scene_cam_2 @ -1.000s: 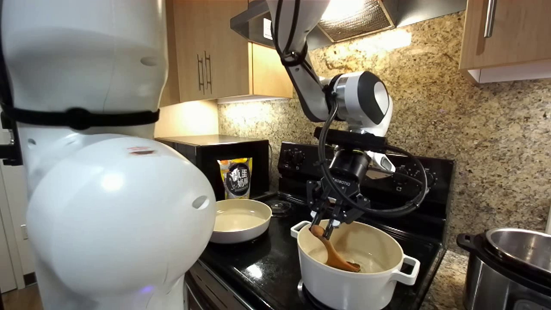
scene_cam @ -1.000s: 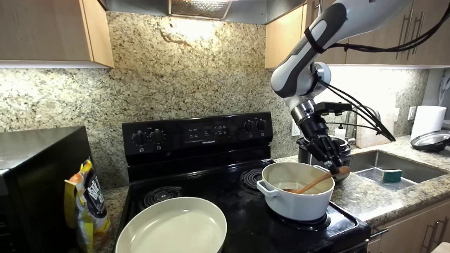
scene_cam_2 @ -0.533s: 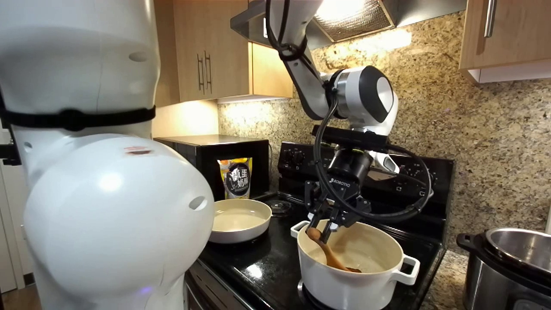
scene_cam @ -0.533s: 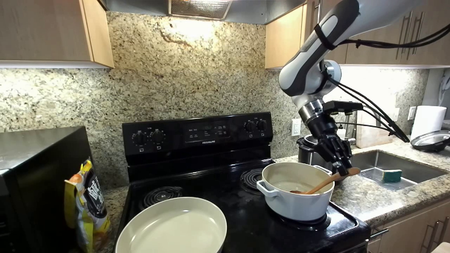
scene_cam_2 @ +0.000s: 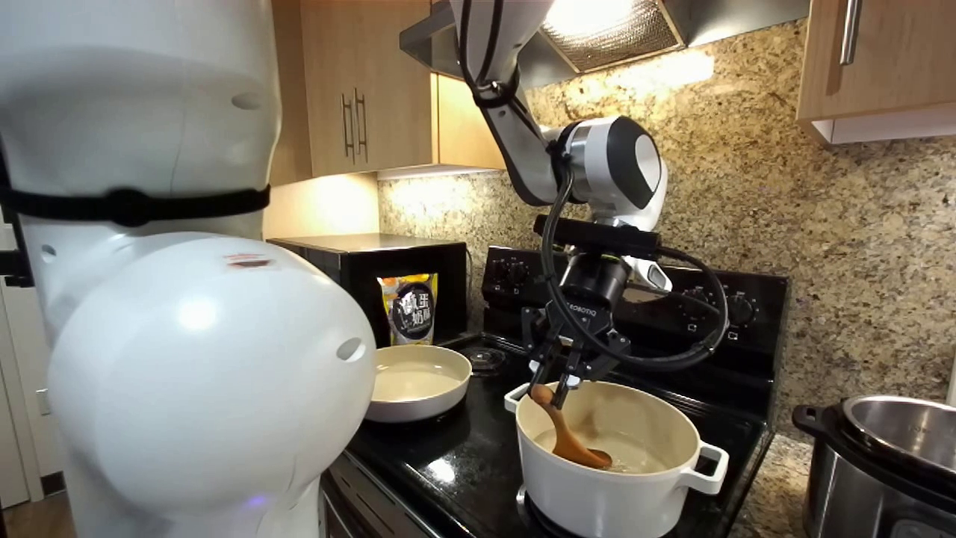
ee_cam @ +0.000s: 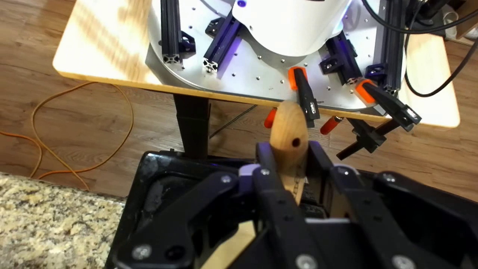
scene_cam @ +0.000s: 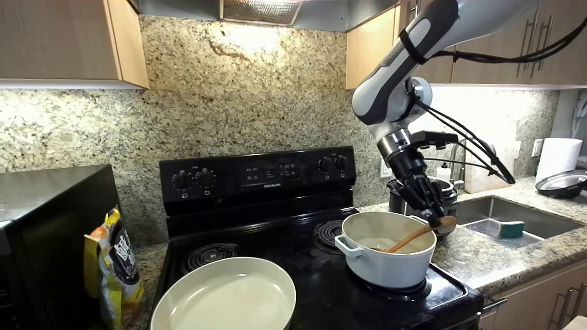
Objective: Mix the things in the pot with the wooden spoon
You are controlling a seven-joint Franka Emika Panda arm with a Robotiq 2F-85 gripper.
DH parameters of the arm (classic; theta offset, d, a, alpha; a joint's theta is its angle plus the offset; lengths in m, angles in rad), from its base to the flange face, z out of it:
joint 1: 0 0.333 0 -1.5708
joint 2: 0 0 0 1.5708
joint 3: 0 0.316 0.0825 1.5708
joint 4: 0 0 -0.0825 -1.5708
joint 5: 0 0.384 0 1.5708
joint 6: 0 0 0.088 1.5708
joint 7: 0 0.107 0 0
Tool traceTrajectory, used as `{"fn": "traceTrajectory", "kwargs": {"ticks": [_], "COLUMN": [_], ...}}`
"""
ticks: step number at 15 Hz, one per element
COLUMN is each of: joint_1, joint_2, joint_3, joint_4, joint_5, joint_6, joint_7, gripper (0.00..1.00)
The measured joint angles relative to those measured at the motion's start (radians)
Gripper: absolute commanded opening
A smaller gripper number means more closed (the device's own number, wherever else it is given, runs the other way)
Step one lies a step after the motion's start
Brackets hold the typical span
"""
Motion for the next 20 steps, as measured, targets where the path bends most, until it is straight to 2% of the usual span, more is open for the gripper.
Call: {"fn": "traceTrajectory", "kwargs": {"ticks": [7, 16, 20], "joint_1": [0.003, -0.059, -0.05], "joint_2": [0.091, 0.096, 0.084], "joint_3": [0.005, -0.053, -0.039], "joint_4": [0.088, 0.081, 0.07], "joint_5": [0.0, 0.0, 0.0], "joint_6": [0.015, 0.001, 0.001], "joint_7": [-0.01, -0.01, -0.01], "gripper": [0.07, 0.07, 0.07]}}
